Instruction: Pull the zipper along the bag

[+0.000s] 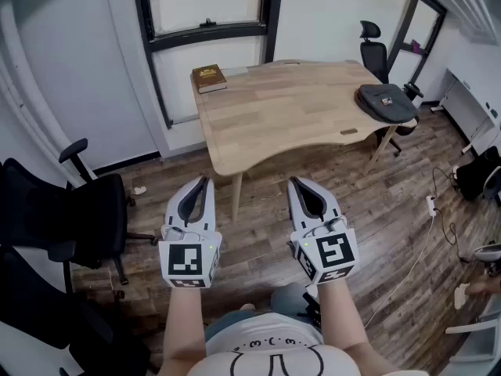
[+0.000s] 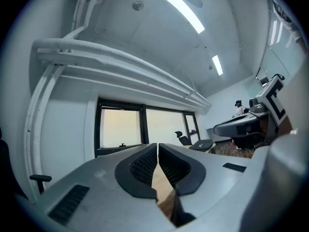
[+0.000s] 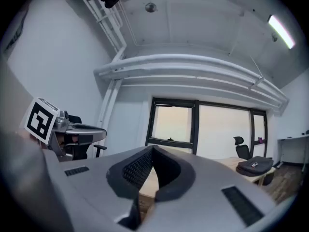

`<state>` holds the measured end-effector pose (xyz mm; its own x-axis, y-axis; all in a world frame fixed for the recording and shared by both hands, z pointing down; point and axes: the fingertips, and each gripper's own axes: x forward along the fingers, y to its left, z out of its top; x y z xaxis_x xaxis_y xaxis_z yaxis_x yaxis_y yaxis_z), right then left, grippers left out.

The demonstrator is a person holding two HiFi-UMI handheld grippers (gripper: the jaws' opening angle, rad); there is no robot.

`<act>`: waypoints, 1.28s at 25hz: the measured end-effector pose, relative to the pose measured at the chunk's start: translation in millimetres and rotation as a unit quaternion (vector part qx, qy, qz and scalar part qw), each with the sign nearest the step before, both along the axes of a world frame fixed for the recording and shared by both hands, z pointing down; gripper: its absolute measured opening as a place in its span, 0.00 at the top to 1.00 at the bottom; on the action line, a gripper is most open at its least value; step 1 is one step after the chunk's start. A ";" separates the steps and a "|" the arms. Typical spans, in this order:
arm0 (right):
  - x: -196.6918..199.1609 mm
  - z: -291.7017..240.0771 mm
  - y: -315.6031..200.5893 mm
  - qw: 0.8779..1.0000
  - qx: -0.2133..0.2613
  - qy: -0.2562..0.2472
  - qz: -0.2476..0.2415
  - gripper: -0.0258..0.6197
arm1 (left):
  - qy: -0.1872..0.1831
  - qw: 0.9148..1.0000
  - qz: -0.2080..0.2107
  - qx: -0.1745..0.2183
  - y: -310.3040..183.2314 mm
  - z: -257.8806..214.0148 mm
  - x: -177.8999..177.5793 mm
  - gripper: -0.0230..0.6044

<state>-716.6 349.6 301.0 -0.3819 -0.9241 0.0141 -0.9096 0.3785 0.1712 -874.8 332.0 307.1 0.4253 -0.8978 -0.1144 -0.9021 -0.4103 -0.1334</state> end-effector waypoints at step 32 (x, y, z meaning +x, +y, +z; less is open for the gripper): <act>313.7 24.8 18.3 0.977 -0.012 -0.061 0.203 0.88 | -0.026 0.972 0.231 -0.038 -39.7 20.2 340.9 0.93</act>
